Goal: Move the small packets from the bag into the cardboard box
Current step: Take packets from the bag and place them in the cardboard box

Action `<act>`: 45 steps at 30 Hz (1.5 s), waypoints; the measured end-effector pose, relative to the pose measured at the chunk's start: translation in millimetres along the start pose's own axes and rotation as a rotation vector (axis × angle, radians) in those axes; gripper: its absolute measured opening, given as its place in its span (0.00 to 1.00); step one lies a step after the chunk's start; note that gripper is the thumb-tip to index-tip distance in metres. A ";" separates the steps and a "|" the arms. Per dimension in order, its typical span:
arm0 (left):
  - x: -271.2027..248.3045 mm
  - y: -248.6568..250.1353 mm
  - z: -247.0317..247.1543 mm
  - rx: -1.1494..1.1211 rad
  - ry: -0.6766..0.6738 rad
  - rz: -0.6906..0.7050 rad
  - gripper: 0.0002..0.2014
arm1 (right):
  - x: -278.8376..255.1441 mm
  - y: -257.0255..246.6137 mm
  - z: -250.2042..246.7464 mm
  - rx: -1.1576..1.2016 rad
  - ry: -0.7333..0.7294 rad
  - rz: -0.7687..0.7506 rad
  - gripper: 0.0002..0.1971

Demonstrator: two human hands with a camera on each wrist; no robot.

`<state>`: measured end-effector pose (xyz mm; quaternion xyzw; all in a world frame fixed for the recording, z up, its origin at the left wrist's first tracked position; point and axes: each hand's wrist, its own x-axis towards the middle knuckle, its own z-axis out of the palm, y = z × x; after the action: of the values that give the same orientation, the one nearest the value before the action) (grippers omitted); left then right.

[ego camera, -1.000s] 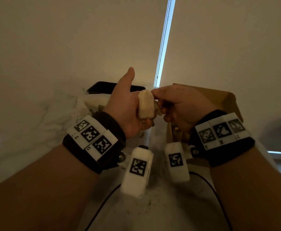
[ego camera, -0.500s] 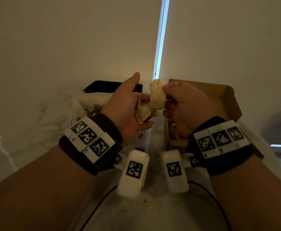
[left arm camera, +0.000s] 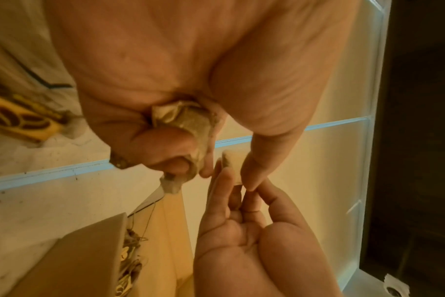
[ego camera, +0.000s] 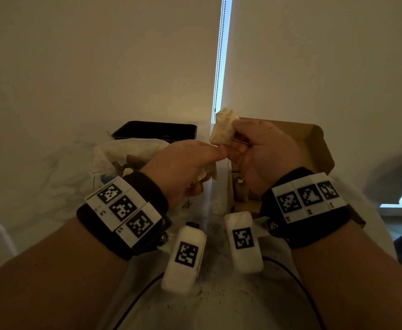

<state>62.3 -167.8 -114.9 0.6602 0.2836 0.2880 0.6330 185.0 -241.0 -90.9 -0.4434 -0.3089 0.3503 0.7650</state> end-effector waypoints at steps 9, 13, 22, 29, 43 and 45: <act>-1.4 2.3 -1.0 0.029 0.103 0.154 0.12 | -0.8 4.9 2.0 0.001 0.019 0.000 0.15; -2.0 2.5 -1.8 0.140 0.179 0.245 0.10 | 0.0 6.9 1.6 -0.065 0.021 0.005 0.09; -4.4 5.5 -1.3 0.204 0.202 0.320 0.09 | -2.3 7.6 1.3 -0.138 0.026 0.001 0.04; -2.7 3.9 -3.3 0.308 0.243 0.362 0.09 | -4.2 9.9 2.8 -0.198 0.001 0.000 0.05; -0.8 15.4 -10.5 -0.306 0.069 -0.043 0.13 | -7.6 10.9 1.3 -0.431 -0.028 -0.161 0.06; 0.1 16.0 -12.6 -0.343 0.065 -0.063 0.16 | -9.0 10.8 2.2 -0.427 -0.057 -0.150 0.06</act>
<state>53.2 -159.8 -98.6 0.5238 0.2713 0.3334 0.7355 175.3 -243.5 -101.1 -0.5607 -0.4298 0.2316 0.6687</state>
